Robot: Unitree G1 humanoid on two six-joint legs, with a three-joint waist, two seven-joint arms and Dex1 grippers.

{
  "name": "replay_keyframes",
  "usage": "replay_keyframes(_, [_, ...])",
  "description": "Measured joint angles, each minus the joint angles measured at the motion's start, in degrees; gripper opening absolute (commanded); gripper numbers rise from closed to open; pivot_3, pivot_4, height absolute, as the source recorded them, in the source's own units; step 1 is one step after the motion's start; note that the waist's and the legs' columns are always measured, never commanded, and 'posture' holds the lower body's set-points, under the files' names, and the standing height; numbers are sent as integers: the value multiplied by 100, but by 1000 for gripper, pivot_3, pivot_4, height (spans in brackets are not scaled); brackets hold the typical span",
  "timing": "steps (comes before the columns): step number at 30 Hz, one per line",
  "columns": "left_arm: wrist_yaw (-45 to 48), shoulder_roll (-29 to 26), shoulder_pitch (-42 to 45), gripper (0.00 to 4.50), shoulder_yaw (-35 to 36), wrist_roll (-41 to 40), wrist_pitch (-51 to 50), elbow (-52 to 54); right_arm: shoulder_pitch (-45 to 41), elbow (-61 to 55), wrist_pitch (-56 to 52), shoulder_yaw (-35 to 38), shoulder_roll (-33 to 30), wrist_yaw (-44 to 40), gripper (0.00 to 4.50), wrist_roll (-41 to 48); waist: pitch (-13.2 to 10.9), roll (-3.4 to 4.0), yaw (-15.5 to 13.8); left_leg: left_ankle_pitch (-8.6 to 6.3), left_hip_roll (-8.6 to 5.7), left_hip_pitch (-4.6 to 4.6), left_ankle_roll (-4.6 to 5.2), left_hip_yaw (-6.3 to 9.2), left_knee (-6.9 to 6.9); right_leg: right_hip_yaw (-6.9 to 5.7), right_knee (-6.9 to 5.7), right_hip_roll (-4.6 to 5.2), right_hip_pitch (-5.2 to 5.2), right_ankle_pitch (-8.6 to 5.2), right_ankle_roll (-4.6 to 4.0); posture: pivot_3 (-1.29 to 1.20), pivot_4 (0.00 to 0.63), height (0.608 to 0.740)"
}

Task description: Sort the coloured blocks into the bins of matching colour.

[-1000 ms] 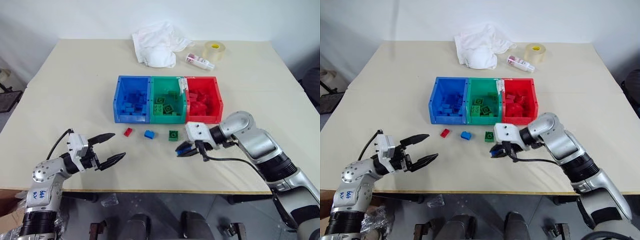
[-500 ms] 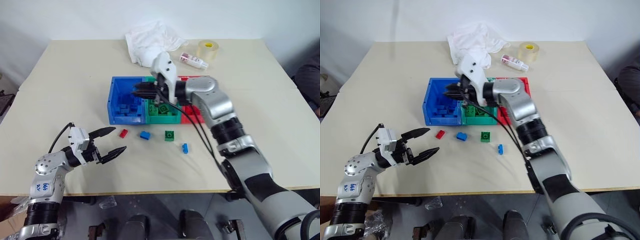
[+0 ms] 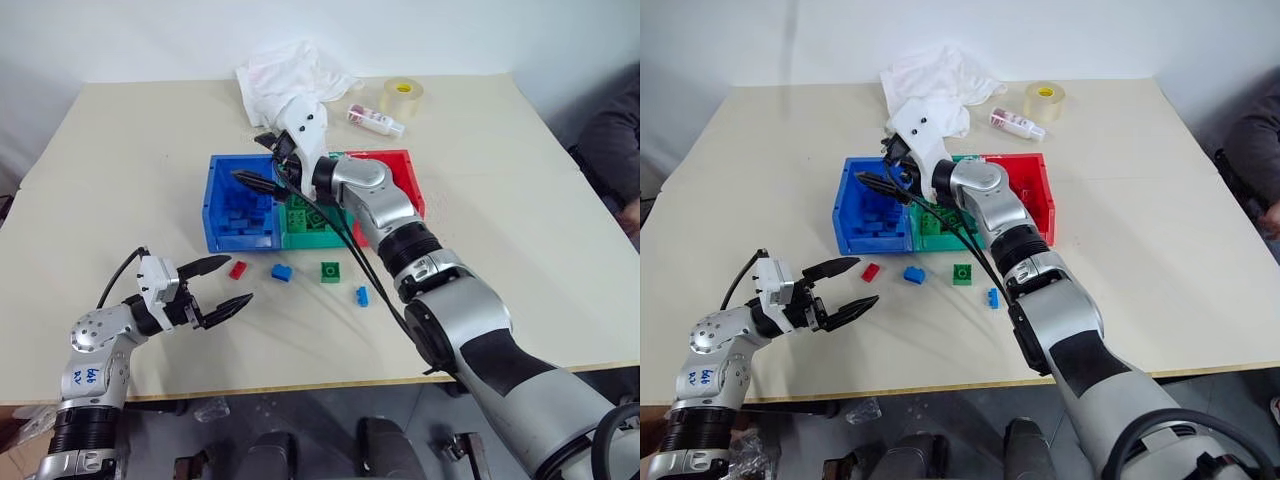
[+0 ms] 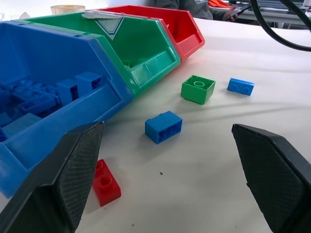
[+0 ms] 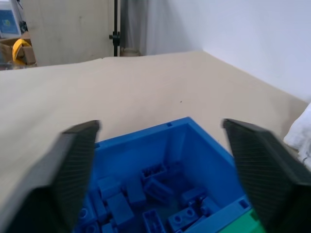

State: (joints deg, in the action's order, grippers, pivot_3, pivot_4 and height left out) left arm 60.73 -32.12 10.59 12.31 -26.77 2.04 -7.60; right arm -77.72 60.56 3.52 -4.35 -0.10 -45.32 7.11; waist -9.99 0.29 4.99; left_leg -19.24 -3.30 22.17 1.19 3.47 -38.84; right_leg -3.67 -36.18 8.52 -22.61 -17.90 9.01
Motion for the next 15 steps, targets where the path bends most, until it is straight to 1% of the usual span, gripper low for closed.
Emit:
replay_keyframes(4, [21, 39, 41, 4500, -29, 3, 9, -17, 414, -634, -134, -20, -252, -487, 4484, 14, 0, 0, -24, 0, -4, 1, 0, 11, -7, 2, -1, 1, 6, 0, 0, 0, 150, 740])
replay_keyframes(7, [68, 48, 126, 4500, -76, 10, 17, -60, 1186, -1831, -614, -156, -703, -1159, 4484, 141, 0, 0, -66, 0, -10, 2, 0, 24, -13, 5, -3, 2, 12, 0, 0, 0, 150, 740])
replay_keyframes(11, [126, 46, 162, 4500, -121, 12, 41, -194, 2418, -3590, -1358, -285, -1626, -1945, 4484, 380, 0, 0, -150, 0, -12, 5, 0, 23, -16, 7, -2, 3, 9, 0, 0, 0, 150, 740])
replay_keyframes(13, [154, 46, 161, 4500, -147, 12, 48, -206, 2765, -4161, -1615, -294, -1994, -2162, 4484, 484, 0, 0, -174, 0, -11, 7, 0, 15, -16, 7, 6, 3, 8, 0, 0, 0, 150, 740])
replay_keyframes(15, [219, 32, 138, 4500, -158, 12, 58, -217, 3336, -5016, -1973, -282, -2683, -2515, 4484, 649, 0, 0, -208, 0, -10, 7, 0, 14, -18, 5, 13, 3, 12, 0, 0, 0, 150, 740])
